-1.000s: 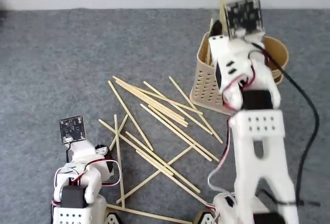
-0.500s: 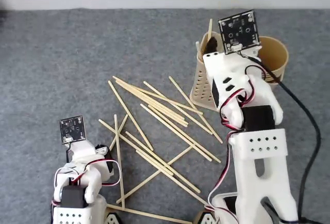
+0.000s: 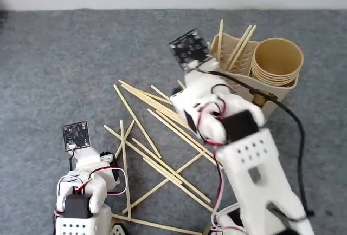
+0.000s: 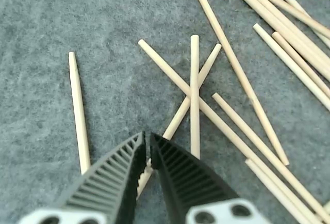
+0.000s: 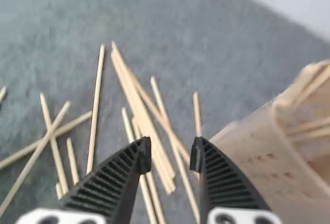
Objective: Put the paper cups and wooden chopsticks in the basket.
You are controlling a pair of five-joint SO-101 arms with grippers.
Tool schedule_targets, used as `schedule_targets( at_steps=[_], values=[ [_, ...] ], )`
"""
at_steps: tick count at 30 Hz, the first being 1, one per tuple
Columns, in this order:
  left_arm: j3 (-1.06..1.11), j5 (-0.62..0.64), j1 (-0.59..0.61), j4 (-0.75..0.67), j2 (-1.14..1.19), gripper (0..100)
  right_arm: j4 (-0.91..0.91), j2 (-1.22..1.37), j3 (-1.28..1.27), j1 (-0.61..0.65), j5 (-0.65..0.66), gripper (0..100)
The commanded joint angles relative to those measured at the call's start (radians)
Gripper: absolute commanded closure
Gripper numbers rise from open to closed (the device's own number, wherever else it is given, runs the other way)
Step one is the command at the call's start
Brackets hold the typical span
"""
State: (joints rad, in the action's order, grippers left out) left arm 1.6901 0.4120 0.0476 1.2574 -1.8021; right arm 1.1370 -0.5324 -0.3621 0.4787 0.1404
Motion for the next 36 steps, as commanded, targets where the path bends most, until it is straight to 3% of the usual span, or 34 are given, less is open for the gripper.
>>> schedule_targets(
  at_steps=[1, 14, 36],
  values=[
    [-0.008, -0.005, -0.002, 0.003, -0.012, 99, 0.018, 0.114, 0.068, 0.012, -0.04, 85.9],
    [-0.008, -0.005, -0.002, 0.003, -0.012, 99, -0.001, 0.565, 0.201, 0.058, -0.038, 85.4],
    [-0.008, -0.005, -0.002, 0.003, -0.012, 99, 0.004, 1.162, 0.71, 0.033, 0.026, 85.4]
  ],
)
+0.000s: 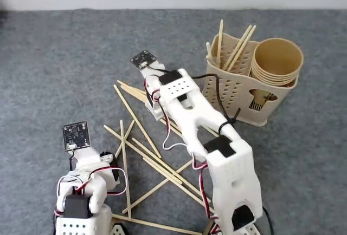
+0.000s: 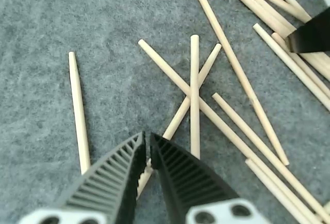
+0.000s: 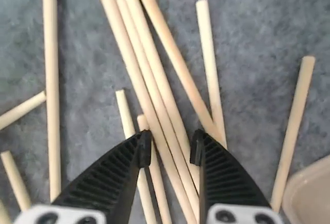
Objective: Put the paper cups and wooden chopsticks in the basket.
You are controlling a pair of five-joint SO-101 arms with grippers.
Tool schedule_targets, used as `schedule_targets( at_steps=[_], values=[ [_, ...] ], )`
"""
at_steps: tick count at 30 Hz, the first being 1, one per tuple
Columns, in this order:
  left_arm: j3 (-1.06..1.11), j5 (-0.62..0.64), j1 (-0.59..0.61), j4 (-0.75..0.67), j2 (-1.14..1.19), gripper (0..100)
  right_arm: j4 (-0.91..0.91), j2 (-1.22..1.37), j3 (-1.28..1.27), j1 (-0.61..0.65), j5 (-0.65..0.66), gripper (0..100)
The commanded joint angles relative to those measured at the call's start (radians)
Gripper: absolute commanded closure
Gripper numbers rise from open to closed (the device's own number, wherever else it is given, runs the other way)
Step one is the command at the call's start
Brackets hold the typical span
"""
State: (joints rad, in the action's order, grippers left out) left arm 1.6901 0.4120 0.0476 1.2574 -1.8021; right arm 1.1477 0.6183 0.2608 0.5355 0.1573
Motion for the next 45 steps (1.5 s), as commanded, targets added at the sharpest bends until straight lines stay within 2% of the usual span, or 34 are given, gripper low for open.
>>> schedule_targets(
  at_steps=[1, 5, 11, 17, 24, 45],
  values=[
    [-0.008, -0.005, -0.002, 0.003, -0.012, 99, -0.007, 0.027, 0.098, -0.03, 0.018, 85.4],
    [-0.008, -0.005, -0.002, 0.003, -0.012, 99, -0.005, 0.068, 0.11, -0.051, 0.071, 85.7],
    [-0.008, -0.005, -0.002, 0.003, -0.012, 99, 0.104, 0.085, 0.11, -0.03, 0.072, 86.4],
    [-0.008, -0.005, -0.002, 0.003, -0.012, 99, 0.137, 0.085, 0.127, -0.022, 0.072, 99.4],
    [-0.008, -0.005, -0.002, 0.003, -0.012, 99, 0.251, 0.076, 0.157, -0.012, 0.117, 99.1],
    [-0.008, -0.005, -0.002, 0.003, -0.012, 99, 0.562, -0.367, 0.213, -0.002, 0.112, 99.1]
  ],
)
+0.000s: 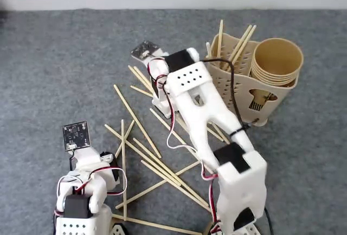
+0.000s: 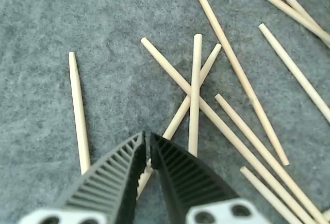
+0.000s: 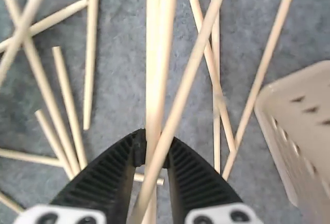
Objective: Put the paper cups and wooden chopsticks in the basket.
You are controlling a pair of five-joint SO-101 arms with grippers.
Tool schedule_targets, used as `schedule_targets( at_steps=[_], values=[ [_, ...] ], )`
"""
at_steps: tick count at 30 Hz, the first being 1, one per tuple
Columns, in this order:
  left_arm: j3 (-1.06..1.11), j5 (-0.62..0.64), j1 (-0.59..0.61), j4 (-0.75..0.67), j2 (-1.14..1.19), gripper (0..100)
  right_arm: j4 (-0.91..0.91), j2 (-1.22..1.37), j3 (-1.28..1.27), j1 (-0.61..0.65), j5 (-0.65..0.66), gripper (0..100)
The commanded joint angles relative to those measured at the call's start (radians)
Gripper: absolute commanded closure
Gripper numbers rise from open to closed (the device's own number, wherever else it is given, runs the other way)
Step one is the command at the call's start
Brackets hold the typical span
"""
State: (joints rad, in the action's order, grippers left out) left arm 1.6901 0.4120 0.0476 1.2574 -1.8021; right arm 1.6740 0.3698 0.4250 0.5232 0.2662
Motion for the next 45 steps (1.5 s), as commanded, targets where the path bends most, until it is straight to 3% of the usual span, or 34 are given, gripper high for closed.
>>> schedule_targets(
  at_steps=[1, 14, 24, 34, 45],
  values=[
    [-0.008, -0.005, -0.002, 0.003, -0.012, 99, 0.051, -0.145, 0.049, 0.016, 0.003, 99.1],
    [-0.008, -0.005, -0.002, 0.003, -0.012, 99, 0.05, -0.455, 0.052, 0.038, 0.008, 99.1],
    [-0.008, -0.005, -0.002, 0.003, -0.012, 99, -0.185, -0.633, 0.052, -0.031, 0.003, 99.1],
    [-0.008, -0.005, -0.002, 0.003, -0.012, 99, -0.544, -0.733, 0.055, -0.174, 0.003, 99.1],
    [-0.008, -0.005, -0.002, 0.003, -0.012, 99, -0.69, -0.737, 0.175, -0.263, -0.069, 99.1]
  ],
)
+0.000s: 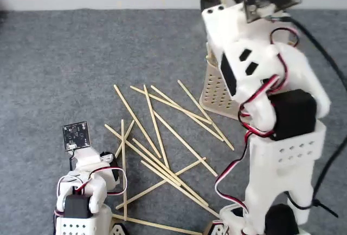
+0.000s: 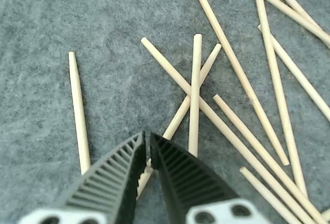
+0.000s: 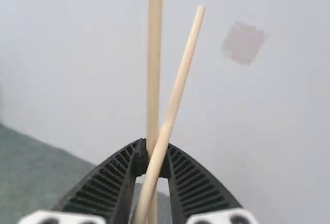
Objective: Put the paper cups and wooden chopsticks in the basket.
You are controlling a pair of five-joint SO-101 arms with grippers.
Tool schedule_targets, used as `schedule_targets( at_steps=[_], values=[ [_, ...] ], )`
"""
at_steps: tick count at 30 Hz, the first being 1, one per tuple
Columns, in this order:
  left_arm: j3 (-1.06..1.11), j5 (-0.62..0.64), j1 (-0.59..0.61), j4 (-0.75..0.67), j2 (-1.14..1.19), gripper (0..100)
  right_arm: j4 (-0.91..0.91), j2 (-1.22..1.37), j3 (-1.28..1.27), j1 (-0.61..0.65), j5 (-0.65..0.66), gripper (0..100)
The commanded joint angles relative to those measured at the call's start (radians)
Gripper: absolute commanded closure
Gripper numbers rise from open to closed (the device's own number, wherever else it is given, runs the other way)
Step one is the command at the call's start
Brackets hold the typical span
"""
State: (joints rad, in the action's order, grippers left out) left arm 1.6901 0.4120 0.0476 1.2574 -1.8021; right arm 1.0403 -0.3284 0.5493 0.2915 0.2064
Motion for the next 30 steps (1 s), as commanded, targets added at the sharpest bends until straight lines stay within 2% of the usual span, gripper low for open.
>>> schedule_targets(
  at_steps=[1, 9, 14, 25, 30],
  values=[
    [-0.008, -0.005, -0.002, 0.003, -0.012, 99, -0.076, -0.038, 0.048, -0.047, -0.011, 99.1],
    [-0.008, -0.005, -0.002, 0.003, -0.012, 99, -0.085, 0.054, 0.029, -0.13, -0.02, 99.1],
    [-0.008, -0.005, -0.002, 0.003, -0.012, 99, -0.088, 0.077, -0.071, -0.165, -0.103, 99.1],
    [-0.008, -0.005, -0.002, 0.003, -0.012, 99, -0.104, 0.027, -0.331, -0.18, -0.109, 99.1],
    [-0.008, -0.005, -0.002, 0.003, -0.012, 99, -0.309, -0.091, -0.601, -0.18, -0.1, 99.1]
  ],
)
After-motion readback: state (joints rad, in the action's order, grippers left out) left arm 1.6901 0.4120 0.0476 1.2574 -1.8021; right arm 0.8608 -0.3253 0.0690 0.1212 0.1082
